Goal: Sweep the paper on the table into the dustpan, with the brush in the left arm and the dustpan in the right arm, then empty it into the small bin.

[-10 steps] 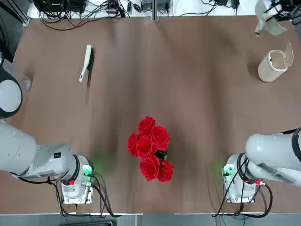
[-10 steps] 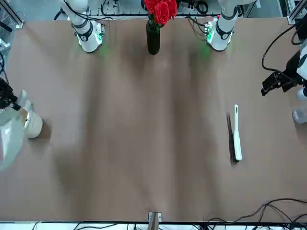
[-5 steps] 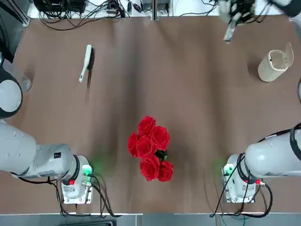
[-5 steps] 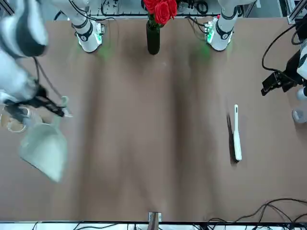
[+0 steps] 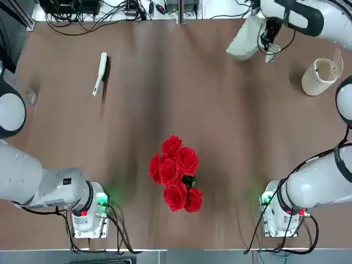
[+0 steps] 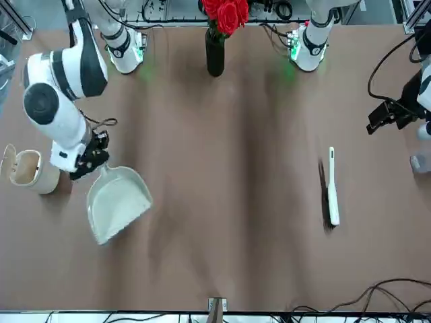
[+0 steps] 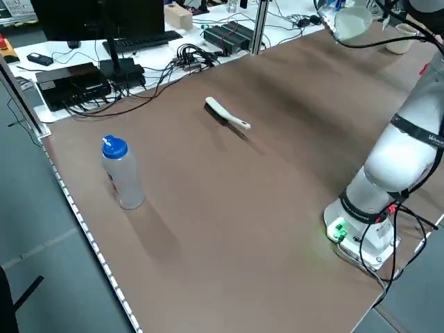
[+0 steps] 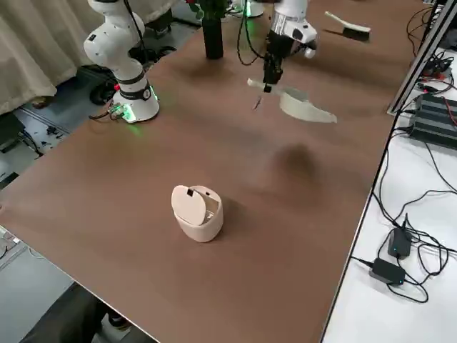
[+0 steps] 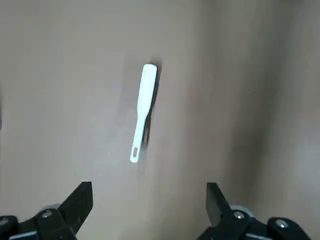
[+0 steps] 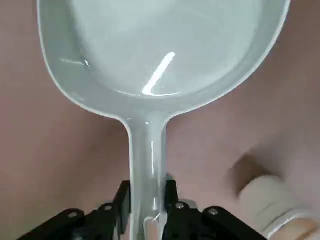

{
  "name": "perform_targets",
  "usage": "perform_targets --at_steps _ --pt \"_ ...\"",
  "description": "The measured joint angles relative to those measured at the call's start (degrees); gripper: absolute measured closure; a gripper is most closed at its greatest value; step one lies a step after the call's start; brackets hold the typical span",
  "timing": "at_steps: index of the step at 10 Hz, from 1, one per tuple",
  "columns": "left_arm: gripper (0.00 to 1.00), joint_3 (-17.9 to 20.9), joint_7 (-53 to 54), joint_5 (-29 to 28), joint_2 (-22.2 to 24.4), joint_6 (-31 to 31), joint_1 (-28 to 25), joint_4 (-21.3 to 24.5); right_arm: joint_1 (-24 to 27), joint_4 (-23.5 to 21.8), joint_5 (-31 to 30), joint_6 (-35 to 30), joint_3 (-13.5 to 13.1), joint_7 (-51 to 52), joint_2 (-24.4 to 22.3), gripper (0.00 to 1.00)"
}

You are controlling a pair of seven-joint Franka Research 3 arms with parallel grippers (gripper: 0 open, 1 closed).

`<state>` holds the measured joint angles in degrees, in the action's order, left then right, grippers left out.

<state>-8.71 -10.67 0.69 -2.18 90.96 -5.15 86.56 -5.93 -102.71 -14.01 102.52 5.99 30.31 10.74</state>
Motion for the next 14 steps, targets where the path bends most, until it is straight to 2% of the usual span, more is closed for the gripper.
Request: perform_targets --at_steps 2,4,6,11,14 --pt "0.0 0.0 0.0 0.0 0.0 0.0 0.0 0.0 3.8 -0.3 -1.0 4.7 -0.9 23.2 3.1 0.67" --pt "0.0 0.0 0.0 0.0 0.0 0.0 0.0 0.0 10.5 -2.8 -1.0 13.9 -1.4 44.3 5.0 0.67" --pt "0.0 0.0 0.0 0.0 0.0 0.0 0.0 0.0 14.9 -5.7 -1.0 20.4 -1.5 57.1 6.0 0.67" --pt "0.0 -0.3 0.0 0.0 0.0 0.0 0.1 -0.1 15.5 -6.7 -1.0 27.0 -1.3 61.5 12.0 0.67" --pt "0.0 0.1 0.1 0.0 0.0 0.0 0.0 -0.1 17.3 -7.6 -1.0 29.7 -1.4 62.7 13.2 0.67"
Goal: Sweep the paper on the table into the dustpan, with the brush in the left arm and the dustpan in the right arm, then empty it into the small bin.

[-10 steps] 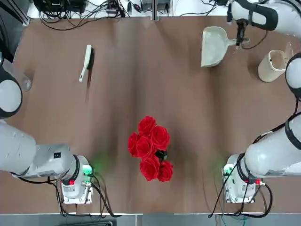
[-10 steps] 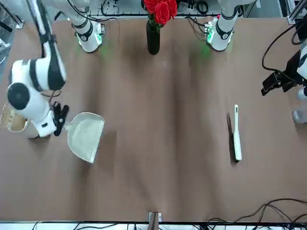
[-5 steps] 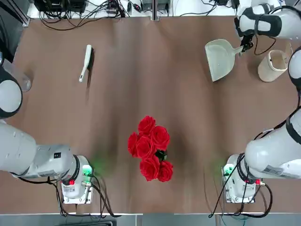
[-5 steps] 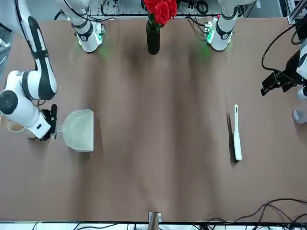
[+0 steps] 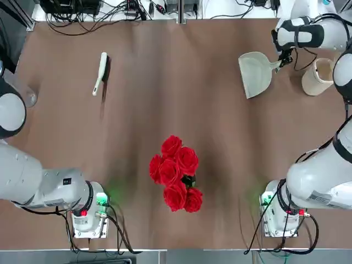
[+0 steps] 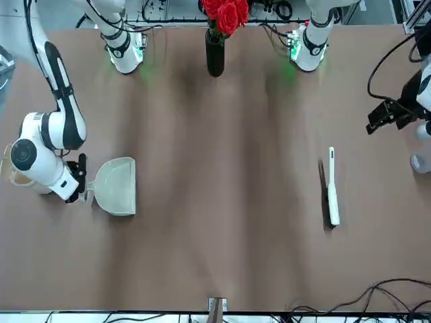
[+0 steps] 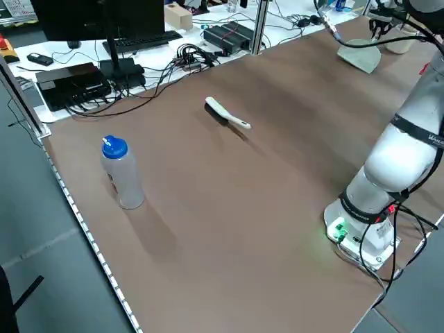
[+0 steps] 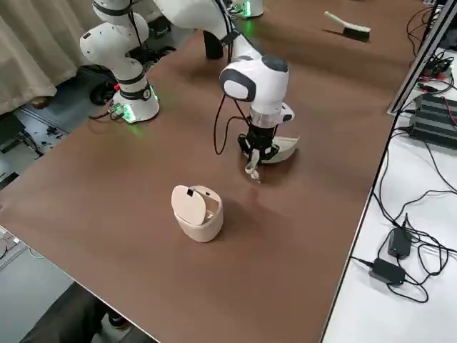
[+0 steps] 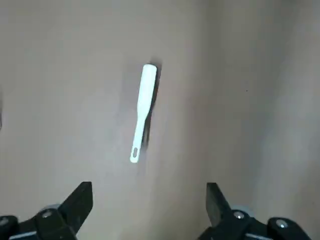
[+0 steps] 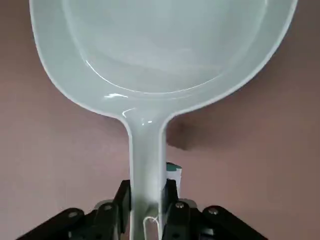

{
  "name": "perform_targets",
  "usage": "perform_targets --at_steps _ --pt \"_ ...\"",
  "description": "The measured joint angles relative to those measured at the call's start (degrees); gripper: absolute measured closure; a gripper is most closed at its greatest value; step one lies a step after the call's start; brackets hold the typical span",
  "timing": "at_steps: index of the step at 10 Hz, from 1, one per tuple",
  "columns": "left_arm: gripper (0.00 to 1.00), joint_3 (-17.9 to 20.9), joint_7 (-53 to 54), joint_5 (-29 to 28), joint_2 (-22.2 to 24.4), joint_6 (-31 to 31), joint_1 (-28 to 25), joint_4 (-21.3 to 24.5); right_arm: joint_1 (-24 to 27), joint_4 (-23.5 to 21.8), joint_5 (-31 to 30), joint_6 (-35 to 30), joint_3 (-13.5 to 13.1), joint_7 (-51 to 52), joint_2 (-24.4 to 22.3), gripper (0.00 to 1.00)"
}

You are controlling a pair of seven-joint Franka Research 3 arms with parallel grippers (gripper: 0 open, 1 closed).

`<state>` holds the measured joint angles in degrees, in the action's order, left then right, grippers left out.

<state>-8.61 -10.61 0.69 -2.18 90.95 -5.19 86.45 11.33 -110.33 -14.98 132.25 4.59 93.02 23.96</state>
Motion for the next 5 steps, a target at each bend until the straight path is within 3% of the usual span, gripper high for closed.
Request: perform_targets --at_steps 5 --pt "0.0 0.0 4.3 0.0 -0.1 -0.2 0.0 0.0 1.4 -1.5 0.0 2.0 0.0 0.9 1.8 0.67"
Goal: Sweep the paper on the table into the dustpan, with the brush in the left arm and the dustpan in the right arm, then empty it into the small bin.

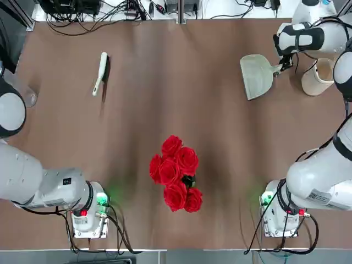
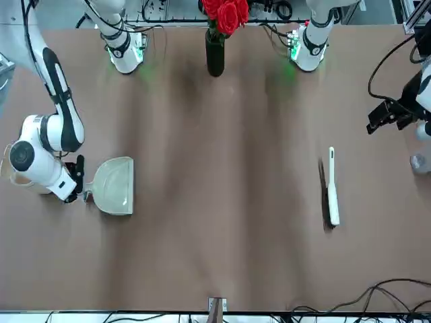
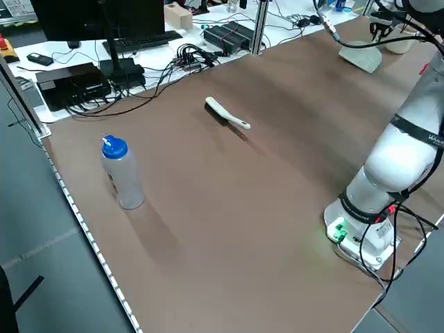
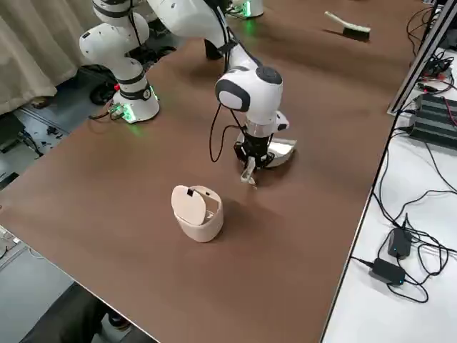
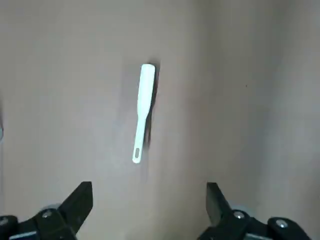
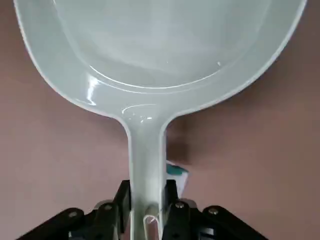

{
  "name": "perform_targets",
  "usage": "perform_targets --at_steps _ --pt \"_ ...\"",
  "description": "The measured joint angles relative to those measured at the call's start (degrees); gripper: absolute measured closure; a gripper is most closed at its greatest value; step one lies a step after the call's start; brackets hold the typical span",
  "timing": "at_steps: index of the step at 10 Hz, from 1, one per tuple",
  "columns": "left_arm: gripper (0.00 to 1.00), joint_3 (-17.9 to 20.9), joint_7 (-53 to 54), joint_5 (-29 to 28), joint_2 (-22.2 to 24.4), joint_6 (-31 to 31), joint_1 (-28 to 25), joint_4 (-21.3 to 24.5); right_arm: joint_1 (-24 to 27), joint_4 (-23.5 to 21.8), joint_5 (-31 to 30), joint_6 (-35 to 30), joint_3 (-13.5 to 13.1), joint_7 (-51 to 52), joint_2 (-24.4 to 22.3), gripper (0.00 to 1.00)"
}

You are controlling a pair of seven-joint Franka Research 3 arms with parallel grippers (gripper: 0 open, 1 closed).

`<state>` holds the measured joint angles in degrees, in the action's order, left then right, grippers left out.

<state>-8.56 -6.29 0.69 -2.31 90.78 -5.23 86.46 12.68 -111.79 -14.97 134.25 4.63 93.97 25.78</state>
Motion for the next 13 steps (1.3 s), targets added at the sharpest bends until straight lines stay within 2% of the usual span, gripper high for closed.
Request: perform_targets --at_steps 5,7,9,11,12,13 --pt "0.0 0.2 2.6 0.0 -0.1 -0.2 -0.3 0.2 -1.0 -4.6 0.0 -0.7 0.8 -4.6 -1.6 0.67" --pt "0.0 0.2 2.6 0.0 -0.2 -0.6 -0.5 0.2 -2.6 -4.9 0.0 -2.4 1.0 -6.8 -2.3 0.67" --pt "0.0 0.2 2.7 0.0 -0.2 -0.7 -0.5 0.2 -3.0 -3.2 0.0 -6.3 1.0 -7.1 -3.2 0.57" --pt "0.0 0.2 2.7 0.0 -0.2 -0.7 -0.5 0.2 -3.3 0.4 0.1 -10.7 1.1 -7.1 -3.6 0.3" --pt "0.0 0.2 2.7 0.0 -0.2 -0.8 -0.5 0.3 -3.5 3.4 0.6 -15.2 1.4 -7.1 -3.7 0.14" --pt "0.0 0.2 2.7 0.0 -0.2 -0.9 -0.5 0.3 -3.7 8.8 3.3 -23.2 1.6 -7.6 -4.0 0.01"
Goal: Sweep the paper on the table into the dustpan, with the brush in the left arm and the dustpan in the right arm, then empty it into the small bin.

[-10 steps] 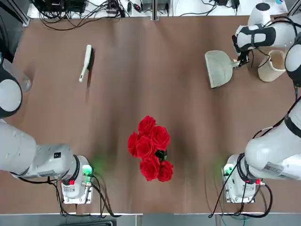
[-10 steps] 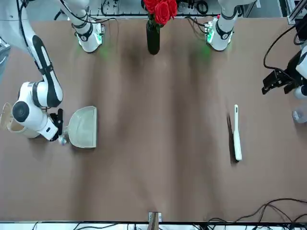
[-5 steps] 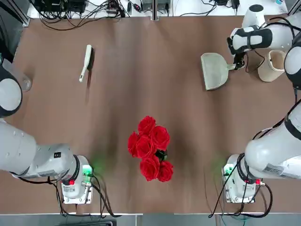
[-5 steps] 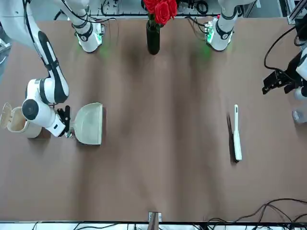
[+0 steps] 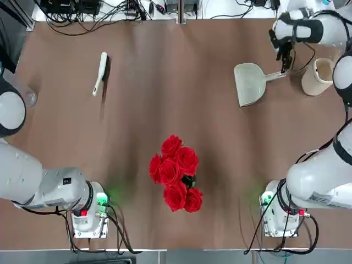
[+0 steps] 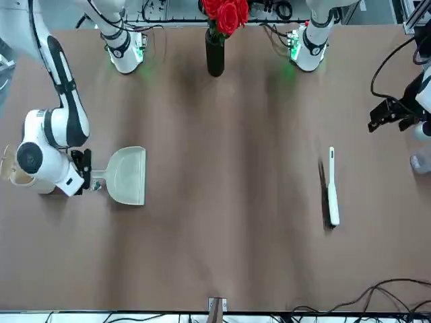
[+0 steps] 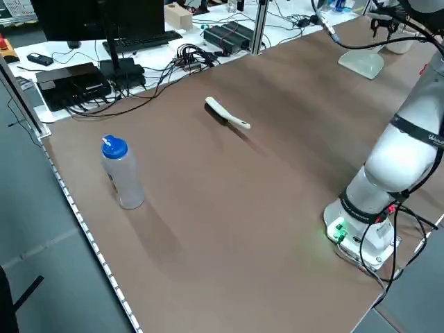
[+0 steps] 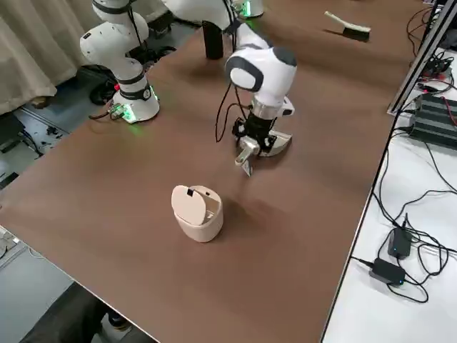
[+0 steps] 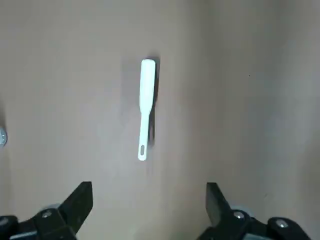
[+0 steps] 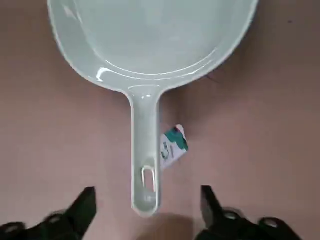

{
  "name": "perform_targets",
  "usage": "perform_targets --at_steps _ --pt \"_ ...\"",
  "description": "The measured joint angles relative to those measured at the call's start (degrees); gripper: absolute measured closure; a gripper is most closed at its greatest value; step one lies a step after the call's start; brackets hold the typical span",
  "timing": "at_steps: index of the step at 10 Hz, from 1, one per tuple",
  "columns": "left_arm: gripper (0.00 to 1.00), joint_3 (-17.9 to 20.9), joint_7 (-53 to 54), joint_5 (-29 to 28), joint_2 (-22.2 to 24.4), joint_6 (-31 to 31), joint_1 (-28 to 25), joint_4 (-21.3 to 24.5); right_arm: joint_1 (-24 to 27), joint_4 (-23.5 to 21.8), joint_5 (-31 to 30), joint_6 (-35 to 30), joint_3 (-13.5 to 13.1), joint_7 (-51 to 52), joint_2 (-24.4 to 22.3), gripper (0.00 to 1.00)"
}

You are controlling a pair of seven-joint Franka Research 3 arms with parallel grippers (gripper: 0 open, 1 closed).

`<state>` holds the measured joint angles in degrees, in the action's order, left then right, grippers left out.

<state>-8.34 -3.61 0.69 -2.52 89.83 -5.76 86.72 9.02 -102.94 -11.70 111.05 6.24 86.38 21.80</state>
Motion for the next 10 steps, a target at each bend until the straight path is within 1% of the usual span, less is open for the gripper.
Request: perform_targets --at_steps 1,2,3,4,5,7,10 --pt "0.0 0.0 0.0 0.0 0.0 -0.1 0.0 0.0 0.0 7.4 4.4 -8.9 0.0 -1.0 -0.5 0.0" --pt "0.0 0.0 0.0 0.0 0.0 -0.1 0.0 0.1 0.0 14.5 7.4 -15.8 0.0 -4.3 -1.0 0.0" --pt "0.0 0.0 0.0 0.0 0.0 -0.1 0.0 0.1 0.0 19.3 8.7 -20.0 0.0 -9.3 -1.5 0.0" --pt "0.0 0.0 0.0 0.0 0.0 -0.1 0.0 0.2 -0.1 22.1 9.0 -22.4 0.1 -13.5 -1.5 0.0" --pt "0.0 0.0 0.0 0.0 0.0 -0.1 0.0 0.2 -0.3 23.5 9.0 -23.1 0.1 -17.8 -1.5 0.0" --pt "0.0 0.0 0.0 -0.1 -0.1 -0.2 0.0 0.2 -0.4 24.4 9.0 -23.6 -0.1 -29.2 -1.4 0.0" --pt "0.0 0.0 0.0 -1.0 -0.1 -0.2 0.0 0.2 -0.5 26.2 9.0 -25.8 -0.1 -51.7 -1.4 0.0"
